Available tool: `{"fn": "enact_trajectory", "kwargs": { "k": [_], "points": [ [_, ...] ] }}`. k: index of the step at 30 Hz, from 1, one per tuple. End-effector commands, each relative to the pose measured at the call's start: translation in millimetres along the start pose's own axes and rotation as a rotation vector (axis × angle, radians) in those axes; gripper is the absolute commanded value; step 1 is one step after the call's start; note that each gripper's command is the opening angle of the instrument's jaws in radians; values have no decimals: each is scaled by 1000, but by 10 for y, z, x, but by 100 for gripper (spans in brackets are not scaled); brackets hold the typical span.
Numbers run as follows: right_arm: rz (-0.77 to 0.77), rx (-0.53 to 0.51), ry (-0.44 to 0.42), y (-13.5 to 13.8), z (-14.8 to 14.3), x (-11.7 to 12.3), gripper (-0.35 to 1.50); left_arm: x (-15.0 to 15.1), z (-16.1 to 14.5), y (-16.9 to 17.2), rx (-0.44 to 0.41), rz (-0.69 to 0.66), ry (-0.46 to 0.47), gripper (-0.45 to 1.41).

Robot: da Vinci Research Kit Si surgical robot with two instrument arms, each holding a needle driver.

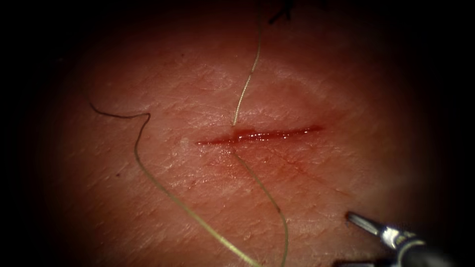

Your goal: Wound Closure

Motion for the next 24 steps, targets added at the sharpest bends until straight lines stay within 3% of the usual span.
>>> {"fn": "enact_trajectory", "kwargs": {
  "k": [1,11,20,24],
  "points": [
    [-13,-13,-4,9,22,-12,133,-5,8,1,-1,2,2,-45],
    [-61,-84,-10,26,100,-33,131,-9,19,20,-19,12,23,-45],
    [-108,-91,52,37,167,-23,103,-17,36,50,-55,13,44,-45],
    [-115,-93,57,42,180,-20,103,-19,38,63,-70,15,42,-45]
  ]
}}
